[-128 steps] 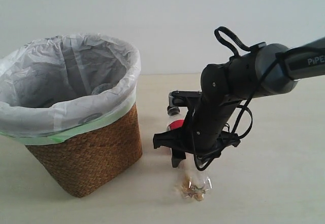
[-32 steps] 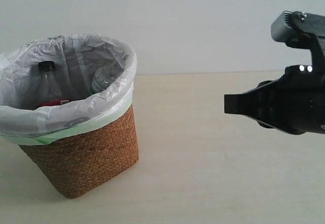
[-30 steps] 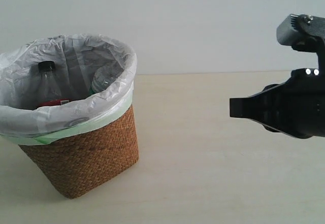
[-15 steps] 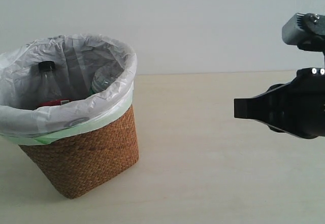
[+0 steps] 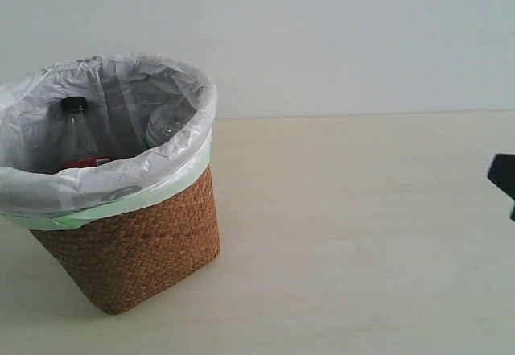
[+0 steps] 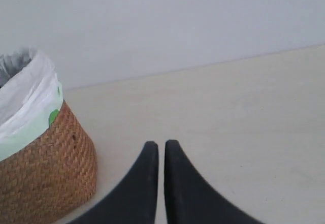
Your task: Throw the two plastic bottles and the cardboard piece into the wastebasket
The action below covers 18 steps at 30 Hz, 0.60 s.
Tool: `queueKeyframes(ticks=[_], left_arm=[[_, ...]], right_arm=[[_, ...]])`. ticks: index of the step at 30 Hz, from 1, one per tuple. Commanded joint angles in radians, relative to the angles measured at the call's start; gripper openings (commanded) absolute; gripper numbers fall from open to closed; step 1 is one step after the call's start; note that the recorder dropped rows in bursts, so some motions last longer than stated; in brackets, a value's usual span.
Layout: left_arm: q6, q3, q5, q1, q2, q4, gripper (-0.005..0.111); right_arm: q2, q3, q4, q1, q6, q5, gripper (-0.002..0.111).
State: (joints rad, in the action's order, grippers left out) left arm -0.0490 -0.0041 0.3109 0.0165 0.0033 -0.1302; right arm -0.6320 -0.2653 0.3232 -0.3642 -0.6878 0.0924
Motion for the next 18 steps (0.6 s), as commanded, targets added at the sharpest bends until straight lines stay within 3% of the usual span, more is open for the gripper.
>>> queueKeyframes(ticks=[1,7,11,13,18], left_arm=[[0.005,0.004,-0.001,-0.001,-0.003,0.003,0.004],[0.005,0.004,-0.001,-0.001,-0.003,0.003,0.004],[0.005,0.004,-0.001,-0.001,-0.003,0.003,0.004],[0.005,0.004,-0.001,-0.001,-0.003,0.003,0.004],[0.005,0.004,-0.001,-0.001,-0.003,0.003,0.004]], right_arm=[[0.198,0.162,-0.004,0.058,-0.077,0.121,0.0],[0.454,0.265,0.0,0.073,-0.067,0.123,0.0],[0.568,0.265,0.0,0.138,0.062,0.061,0.0],[0.632,0.265,0.0,0.145,0.15,-0.133,0.0],[0.632,0.265,0.0,0.145,0.209,-0.316,0.0]])
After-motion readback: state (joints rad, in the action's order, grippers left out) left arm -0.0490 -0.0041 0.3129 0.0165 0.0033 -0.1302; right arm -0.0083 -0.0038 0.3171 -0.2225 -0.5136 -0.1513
